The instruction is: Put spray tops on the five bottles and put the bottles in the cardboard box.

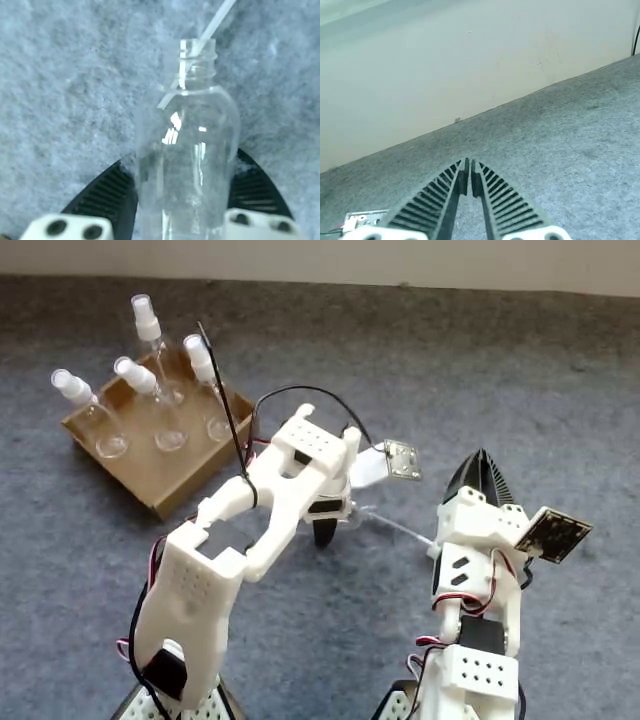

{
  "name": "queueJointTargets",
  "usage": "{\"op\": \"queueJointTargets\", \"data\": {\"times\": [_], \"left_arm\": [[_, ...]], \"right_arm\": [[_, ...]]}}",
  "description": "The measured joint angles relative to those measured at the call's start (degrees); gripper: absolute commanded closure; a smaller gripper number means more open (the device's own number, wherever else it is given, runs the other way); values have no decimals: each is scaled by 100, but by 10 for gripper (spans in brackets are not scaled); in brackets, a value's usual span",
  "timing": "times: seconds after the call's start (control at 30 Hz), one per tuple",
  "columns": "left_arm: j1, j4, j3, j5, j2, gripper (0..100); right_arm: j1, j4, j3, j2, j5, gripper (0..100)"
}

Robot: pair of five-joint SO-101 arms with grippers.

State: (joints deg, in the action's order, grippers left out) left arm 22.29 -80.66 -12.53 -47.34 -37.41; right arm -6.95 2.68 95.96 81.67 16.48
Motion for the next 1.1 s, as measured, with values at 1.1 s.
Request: {"op": "queueJointTargets", "data": {"times": [1.1], "left_arm": [[404,-1125,-1424,62,-264,712]], "right_arm": [[0,0,0,0,0,987]]}}
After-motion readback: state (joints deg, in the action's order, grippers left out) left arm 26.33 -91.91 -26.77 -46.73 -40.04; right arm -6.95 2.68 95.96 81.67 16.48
